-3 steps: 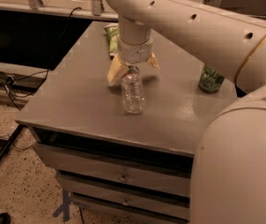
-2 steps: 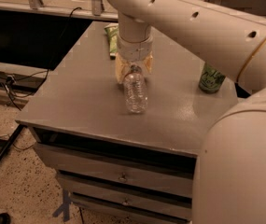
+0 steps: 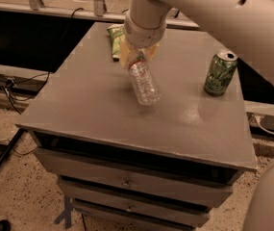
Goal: Place water bottle upright
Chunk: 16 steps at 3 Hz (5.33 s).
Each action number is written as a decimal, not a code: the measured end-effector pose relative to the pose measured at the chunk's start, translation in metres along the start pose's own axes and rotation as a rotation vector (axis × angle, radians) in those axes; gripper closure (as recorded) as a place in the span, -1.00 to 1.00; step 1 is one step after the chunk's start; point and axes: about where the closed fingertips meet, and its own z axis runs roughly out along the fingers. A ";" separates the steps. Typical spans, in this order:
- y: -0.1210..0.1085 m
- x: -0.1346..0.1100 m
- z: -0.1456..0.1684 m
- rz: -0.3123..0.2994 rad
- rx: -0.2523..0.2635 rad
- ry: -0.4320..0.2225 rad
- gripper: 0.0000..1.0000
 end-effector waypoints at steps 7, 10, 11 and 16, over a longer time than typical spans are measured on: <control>-0.037 0.063 -0.122 -0.505 -0.494 -0.918 1.00; -0.079 0.102 -0.105 -0.530 -0.468 -1.164 1.00; -0.085 0.110 -0.102 -0.508 -0.482 -1.173 1.00; -0.102 0.149 -0.088 -0.456 -0.500 -1.176 -1.00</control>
Offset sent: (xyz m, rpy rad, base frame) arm -0.0478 0.0186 0.1591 0.5816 -0.5772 0.6904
